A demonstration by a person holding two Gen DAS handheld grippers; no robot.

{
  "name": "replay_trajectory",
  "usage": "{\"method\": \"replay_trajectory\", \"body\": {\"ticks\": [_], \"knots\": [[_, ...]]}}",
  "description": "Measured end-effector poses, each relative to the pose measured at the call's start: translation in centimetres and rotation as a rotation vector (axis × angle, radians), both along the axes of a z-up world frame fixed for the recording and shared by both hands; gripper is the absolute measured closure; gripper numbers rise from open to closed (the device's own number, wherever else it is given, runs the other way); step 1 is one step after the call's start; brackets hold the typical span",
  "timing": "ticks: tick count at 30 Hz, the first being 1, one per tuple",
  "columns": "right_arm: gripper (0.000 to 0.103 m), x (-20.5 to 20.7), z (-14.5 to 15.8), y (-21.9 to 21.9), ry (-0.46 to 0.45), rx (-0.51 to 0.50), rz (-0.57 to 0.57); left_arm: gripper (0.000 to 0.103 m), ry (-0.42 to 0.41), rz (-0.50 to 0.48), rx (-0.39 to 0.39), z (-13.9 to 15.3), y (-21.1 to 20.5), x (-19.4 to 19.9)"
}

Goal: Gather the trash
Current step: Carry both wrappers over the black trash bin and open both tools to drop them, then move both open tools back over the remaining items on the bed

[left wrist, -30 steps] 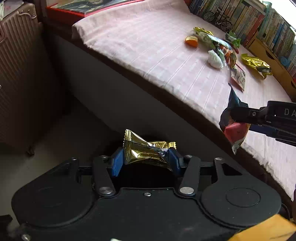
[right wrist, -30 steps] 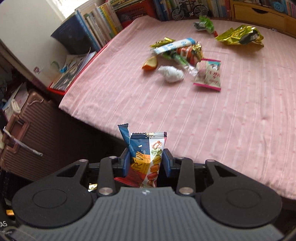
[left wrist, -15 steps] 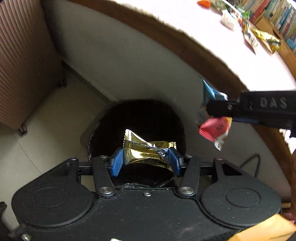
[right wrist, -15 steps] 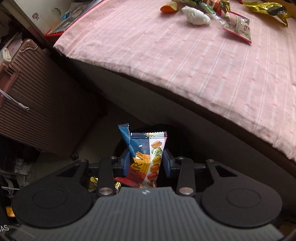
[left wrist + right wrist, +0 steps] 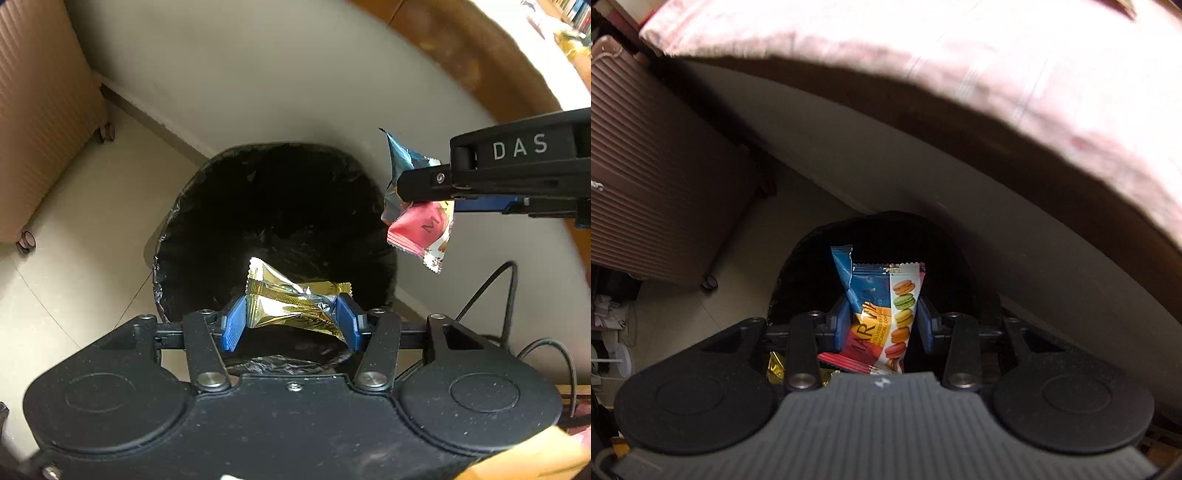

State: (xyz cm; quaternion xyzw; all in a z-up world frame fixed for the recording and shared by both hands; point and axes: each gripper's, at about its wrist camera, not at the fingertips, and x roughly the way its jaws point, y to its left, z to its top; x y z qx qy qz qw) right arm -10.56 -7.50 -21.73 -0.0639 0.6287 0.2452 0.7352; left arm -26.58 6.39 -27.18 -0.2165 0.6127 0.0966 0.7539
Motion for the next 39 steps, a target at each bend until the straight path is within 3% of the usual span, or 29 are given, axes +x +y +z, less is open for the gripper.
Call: {"method": "replay_trajectory", "body": {"ticks": [10, 20, 21, 27, 31, 39], "knots": [[0.056, 0.4, -3.0, 2.5, 0.003, -0.035, 0.079, 0.052, 0.007, -0.047, 0.008, -4.0, 0.5, 0.7], [0.055, 0.8, -4.7, 2.5, 0.018, -0.045, 0.054, 0.052, 0.005, -0.06, 0.012, -5.7, 0.6, 1.2], [0.051, 0.9, -4.9, 2.4, 0.021, -0.043, 0.051, 0.052, 0.005, -0.066, 0.014, -5.7, 0.5, 1.3], [0.03, 0.8, -5.3, 2.4, 0.01, -0.035, 0.039, 0.025, 0.004, -0.072, 0.044, -6.0, 0.3, 1.3], [0.025, 0.7, -5.1, 2.4, 0.006, -0.029, 0.025, 0.018, 0.0, -0.062, 0.049, -5.5, 0.5, 1.4], [0.022, 0.9, -3.8, 1.8, -0.008, -0.002, 0.004, 0.016, -0.028, -0.038, 0.089, -2.9, 1.1, 1.4]]}}
